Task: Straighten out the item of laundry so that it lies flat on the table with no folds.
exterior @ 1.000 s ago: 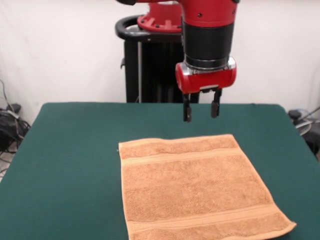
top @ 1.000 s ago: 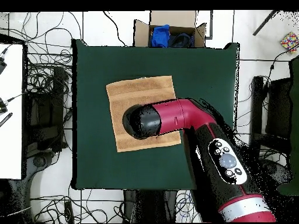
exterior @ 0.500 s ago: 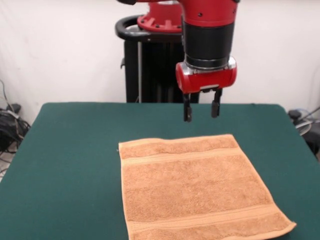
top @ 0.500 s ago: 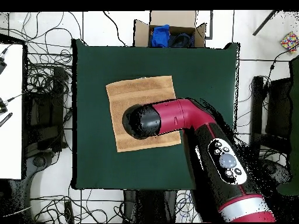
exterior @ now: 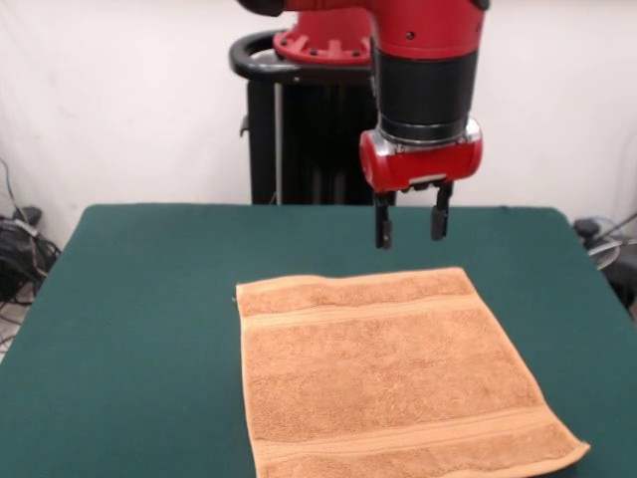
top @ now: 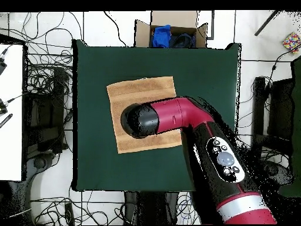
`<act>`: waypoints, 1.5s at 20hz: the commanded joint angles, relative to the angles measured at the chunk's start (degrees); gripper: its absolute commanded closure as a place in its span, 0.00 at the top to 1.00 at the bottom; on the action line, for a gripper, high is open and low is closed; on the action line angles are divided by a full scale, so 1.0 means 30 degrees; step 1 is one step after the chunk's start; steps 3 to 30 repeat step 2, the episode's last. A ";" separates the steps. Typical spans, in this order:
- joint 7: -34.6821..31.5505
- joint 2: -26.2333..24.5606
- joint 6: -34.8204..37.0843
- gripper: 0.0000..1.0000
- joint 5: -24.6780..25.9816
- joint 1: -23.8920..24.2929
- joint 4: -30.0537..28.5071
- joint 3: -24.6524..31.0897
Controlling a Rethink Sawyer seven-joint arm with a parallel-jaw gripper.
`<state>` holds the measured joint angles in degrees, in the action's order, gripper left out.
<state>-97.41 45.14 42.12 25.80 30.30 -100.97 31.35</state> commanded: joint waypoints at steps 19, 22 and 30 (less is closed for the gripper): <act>-0.0961 -0.0715 0.0352 1.00 -0.0012 -0.0706 0.0940 -0.0508; -0.0961 -0.0715 0.0352 1.00 -0.0012 -0.0706 0.0940 -0.0508; -0.0961 -0.0715 0.0352 1.00 -0.0012 -0.0706 0.0940 -0.0508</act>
